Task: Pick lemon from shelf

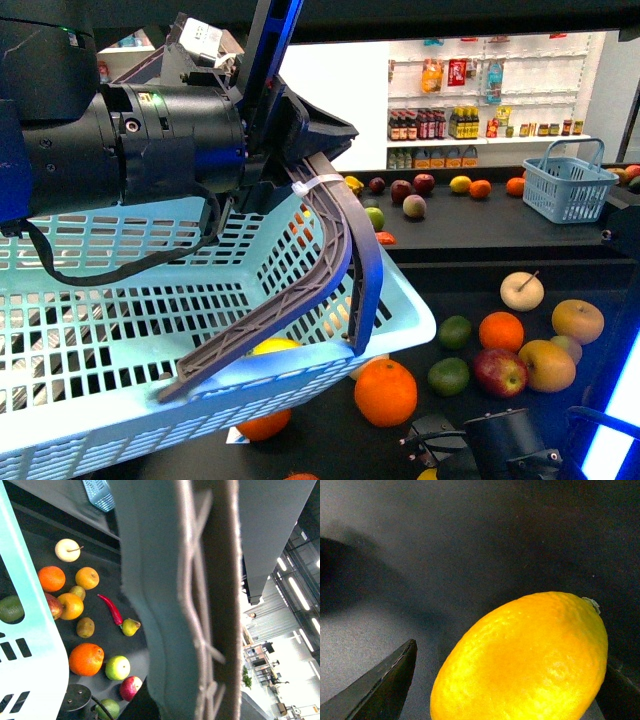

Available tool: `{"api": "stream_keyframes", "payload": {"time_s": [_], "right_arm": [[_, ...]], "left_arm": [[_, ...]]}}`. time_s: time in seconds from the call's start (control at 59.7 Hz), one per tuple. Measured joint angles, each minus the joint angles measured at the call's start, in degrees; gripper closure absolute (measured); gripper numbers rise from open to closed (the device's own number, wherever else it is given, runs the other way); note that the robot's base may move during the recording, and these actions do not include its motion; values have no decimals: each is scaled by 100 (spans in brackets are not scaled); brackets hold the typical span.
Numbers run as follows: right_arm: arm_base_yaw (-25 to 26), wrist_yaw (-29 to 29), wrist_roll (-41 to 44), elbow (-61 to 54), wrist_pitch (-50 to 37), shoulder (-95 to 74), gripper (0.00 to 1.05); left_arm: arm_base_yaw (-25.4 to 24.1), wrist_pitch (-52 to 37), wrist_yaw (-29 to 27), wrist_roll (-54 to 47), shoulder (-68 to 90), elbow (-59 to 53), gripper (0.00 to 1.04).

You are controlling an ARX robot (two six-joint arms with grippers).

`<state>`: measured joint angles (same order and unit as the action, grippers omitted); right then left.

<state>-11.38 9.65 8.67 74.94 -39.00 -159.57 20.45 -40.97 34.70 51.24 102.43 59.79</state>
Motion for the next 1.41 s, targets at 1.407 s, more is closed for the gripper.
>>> {"api": "stream_keyframes", "payload": {"time_s": [1.407], "right_arm": [[1093,-1021,-50,-1537,-634,2540,41]], "left_arm": [[0,0,0,0,0,0,98]]}}
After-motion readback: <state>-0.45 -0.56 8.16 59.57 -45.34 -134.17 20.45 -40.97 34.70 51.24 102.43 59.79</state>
